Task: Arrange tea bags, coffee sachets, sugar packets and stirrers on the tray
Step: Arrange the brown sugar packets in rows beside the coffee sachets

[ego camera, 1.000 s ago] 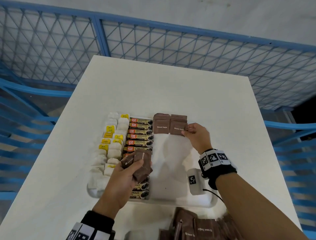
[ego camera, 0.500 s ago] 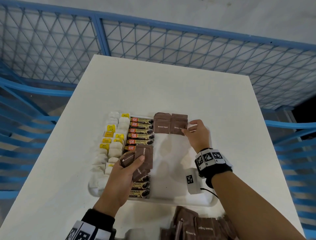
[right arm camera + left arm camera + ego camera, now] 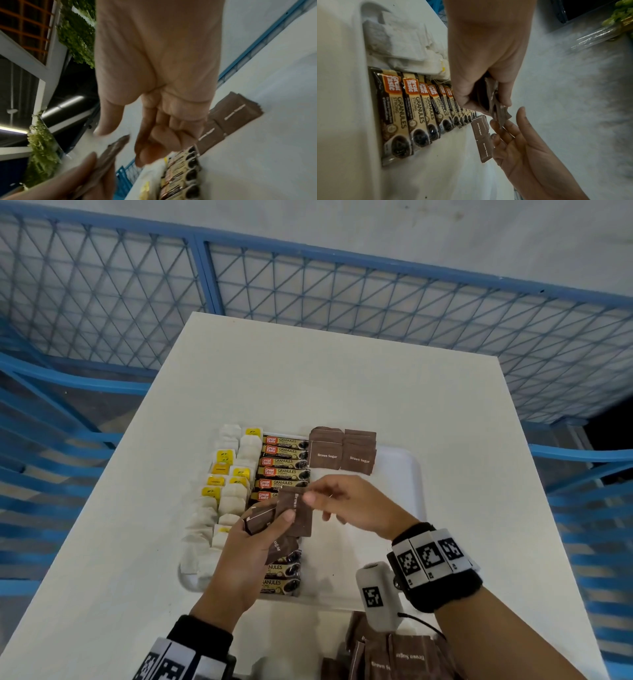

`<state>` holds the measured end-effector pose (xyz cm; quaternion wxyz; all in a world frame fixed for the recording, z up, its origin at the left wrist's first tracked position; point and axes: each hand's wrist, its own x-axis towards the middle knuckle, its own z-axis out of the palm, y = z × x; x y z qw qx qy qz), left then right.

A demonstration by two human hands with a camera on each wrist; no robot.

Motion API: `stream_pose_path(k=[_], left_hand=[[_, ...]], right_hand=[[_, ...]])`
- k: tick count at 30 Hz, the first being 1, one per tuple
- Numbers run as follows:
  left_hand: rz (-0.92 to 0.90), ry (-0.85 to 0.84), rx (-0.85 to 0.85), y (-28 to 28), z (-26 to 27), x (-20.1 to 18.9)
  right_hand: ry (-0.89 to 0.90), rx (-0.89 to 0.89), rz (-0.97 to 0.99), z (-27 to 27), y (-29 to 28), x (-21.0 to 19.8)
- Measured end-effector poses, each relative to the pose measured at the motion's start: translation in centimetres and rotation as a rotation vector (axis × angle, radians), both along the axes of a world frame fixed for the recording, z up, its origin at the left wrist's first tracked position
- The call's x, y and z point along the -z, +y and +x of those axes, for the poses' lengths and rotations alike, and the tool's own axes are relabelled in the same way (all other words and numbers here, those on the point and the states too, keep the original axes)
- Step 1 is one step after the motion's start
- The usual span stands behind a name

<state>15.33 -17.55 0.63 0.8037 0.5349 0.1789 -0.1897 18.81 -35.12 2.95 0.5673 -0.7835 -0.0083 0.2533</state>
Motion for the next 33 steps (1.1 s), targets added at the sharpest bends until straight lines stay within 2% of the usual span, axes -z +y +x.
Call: stream_pose_path(k=[3,10,15,18,28,33], left_hand=[[0.01,-0.025,0.019,0.0,-0.1,-0.1],[0.227,-0.109,0.055,1.1,-0.2,-0.7],[0.214,-0.133,0.058,1.1,0.2,-1.2],[0.22,-0.13,0.065,1.0,0.1,-1.3],[0.12,-0.068,-0.075,1.1,-0.3,-1.0],[0.094,-0.022,-0.06,1.7,-0.2,-0.7]], right_hand=[[0.032,-0.068,0.02,-0.6,0.8,0.1],[0.015,0.025,0.175,-1.6,0.6,-0.2],[-0.077,-0.011,0.042,-2.1,0.2,-0.7],[-0.09,-0.027,0.029,-2.5,0.3,-0.8],[0.083,0.304,0.298,-3.4,0.9,2.1],[0.05,0.419,0.195,-1.8,-0.2,3.0]])
